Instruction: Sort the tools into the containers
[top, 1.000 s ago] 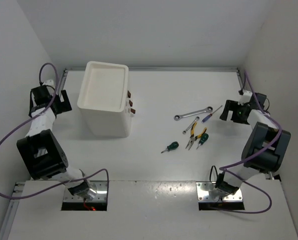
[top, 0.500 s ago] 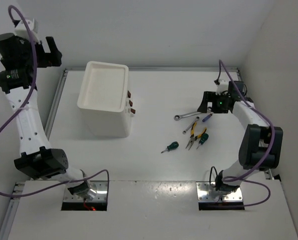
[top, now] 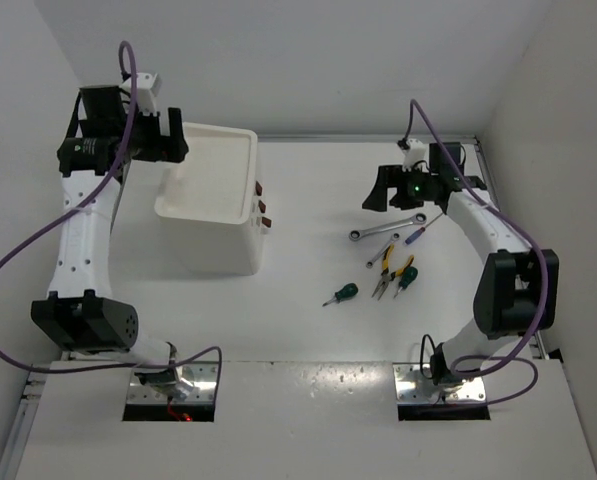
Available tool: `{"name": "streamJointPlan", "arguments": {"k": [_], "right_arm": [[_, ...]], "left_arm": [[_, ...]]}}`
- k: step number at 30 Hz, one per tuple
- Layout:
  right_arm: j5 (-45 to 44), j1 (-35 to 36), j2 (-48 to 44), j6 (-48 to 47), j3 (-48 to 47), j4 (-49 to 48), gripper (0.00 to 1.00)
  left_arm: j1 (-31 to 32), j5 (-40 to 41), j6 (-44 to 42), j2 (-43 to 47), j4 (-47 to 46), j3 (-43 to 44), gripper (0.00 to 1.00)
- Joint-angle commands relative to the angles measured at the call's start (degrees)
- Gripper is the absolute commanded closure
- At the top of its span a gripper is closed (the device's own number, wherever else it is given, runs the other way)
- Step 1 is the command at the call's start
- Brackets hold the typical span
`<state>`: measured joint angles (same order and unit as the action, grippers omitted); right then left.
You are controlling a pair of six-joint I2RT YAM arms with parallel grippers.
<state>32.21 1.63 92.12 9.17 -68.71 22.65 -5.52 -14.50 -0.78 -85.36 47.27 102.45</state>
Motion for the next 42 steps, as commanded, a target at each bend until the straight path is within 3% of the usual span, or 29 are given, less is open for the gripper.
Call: {"name": "streamJointPlan", "arguments": {"k": [1,8,15,22,26,34,38,39,42], "right_arm": [[1.8,2.2,1.0,1.8,-2.0,-0.5,0.00],[1.8,4.6,2.1,1.8,-2.0,-0.5,0.00],[7.2,6.4,2.6,5.7,-2.6,-3.8,0.03],[16.0,7.5,11.4,18.6,-4.6,-12.8,0.14],[17.1,10.0,17.5,25.6,-6.4,-18.1,0.18],[16.4,14.2,29.0,37.0,-13.3,-28.3,0.25],[17.0,15.9,32.5,41.2,-14.0,-34.0,0.34],[17.0,15.9,33.0,42.4,-14.0,-36.0,0.42],[18.6,17.2,35.7,48.3,-12.6,-44.4,0.46]], "left_arm": [[2.5,5.8,1.4,2.7,-0.5,-0.7,0.03],[5.2,11.6,1.9,1.2,-0.5,-3.6,0.04],[5.2,14.0,3.1,1.2,-1.7,-7.8,0.13],[5.2,14.0,3.6,1.2,-2.3,-8.9,0.33],[5.2,14.0,3.6,1.2,-2.3,-10.2,0.53],[5.7,15.2,2.5,0.0,-1.7,-10.8,0.53],[6.2,15.7,2.5,-0.6,-1.2,-10.8,0.77],[6.2,15.7,2.5,-1.2,-1.2,-10.8,0.82],[6.2,15.2,2.5,-1.7,-0.7,-10.8,0.94]]}}
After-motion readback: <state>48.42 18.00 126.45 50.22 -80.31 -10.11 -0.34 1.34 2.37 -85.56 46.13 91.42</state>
